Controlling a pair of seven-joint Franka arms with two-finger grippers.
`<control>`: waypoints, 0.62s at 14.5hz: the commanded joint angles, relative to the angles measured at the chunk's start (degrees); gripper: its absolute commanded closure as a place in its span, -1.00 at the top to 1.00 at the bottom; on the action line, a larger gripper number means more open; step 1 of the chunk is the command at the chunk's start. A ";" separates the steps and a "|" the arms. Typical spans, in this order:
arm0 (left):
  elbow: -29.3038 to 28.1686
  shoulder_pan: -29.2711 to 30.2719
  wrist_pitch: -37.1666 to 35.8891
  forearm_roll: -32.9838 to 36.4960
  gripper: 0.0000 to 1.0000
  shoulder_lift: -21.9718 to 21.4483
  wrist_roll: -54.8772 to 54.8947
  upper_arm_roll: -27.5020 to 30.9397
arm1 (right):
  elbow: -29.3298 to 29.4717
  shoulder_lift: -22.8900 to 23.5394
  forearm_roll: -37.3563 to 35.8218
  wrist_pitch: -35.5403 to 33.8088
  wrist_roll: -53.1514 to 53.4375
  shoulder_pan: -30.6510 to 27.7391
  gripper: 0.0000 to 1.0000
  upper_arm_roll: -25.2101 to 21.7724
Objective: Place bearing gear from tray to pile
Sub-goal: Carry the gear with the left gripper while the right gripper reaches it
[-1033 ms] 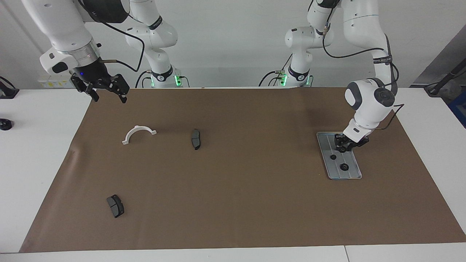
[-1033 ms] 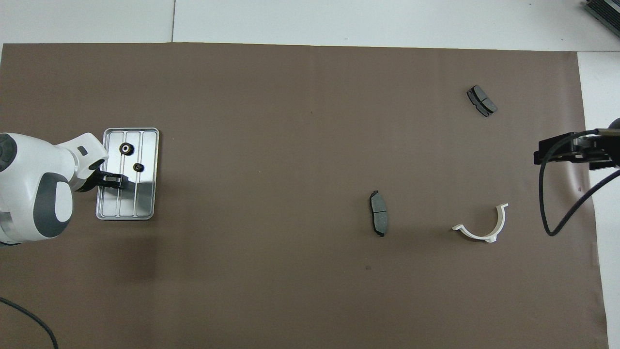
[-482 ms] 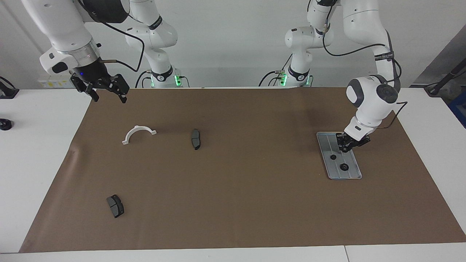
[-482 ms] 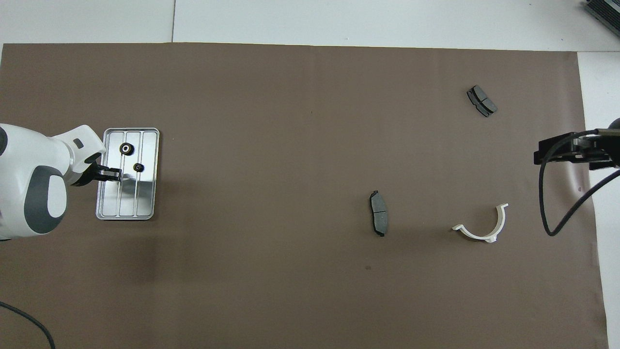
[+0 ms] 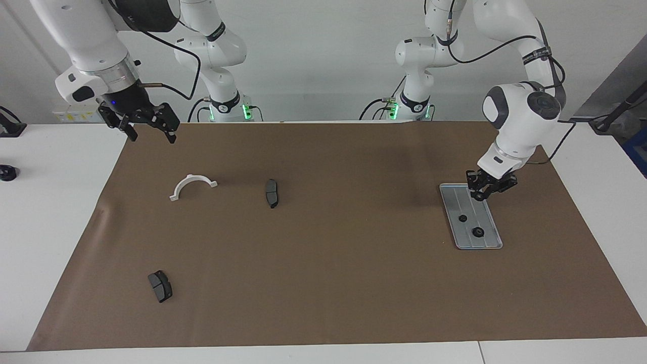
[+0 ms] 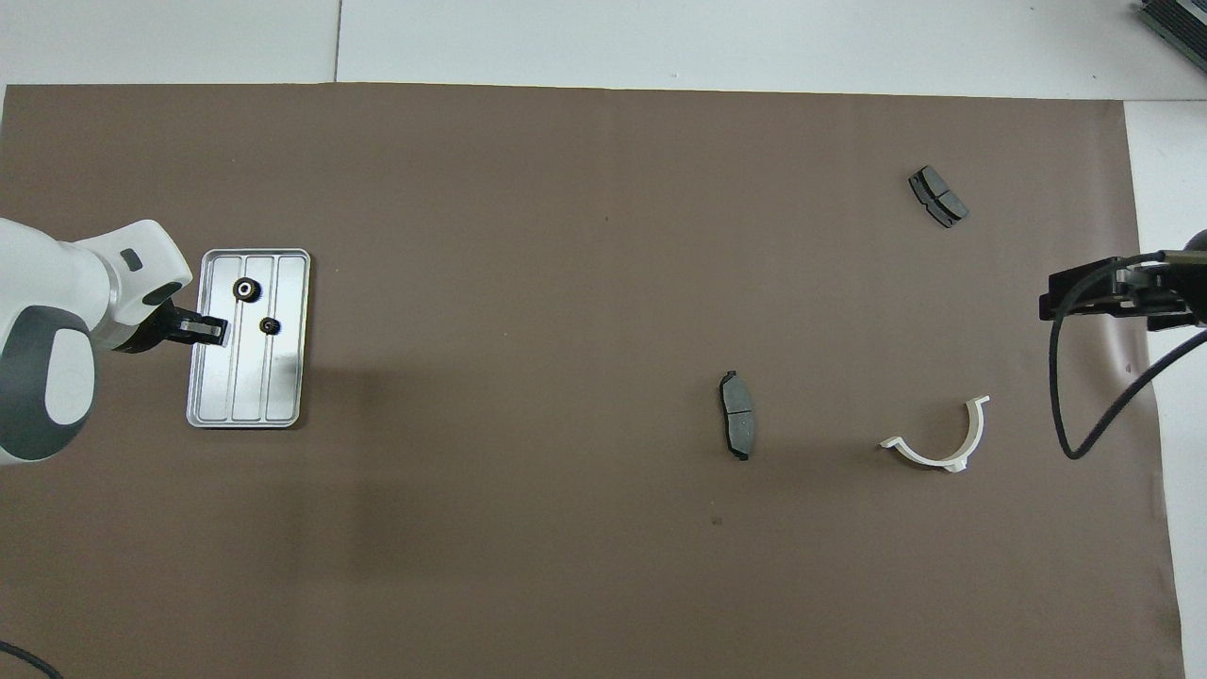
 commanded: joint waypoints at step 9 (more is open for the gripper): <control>2.30 -20.73 2.33 -0.05 -1.00 3.51 -12.83 0.67 | -1.44 -1.38 0.99 0.27 -1.53 -0.42 1.00 0.20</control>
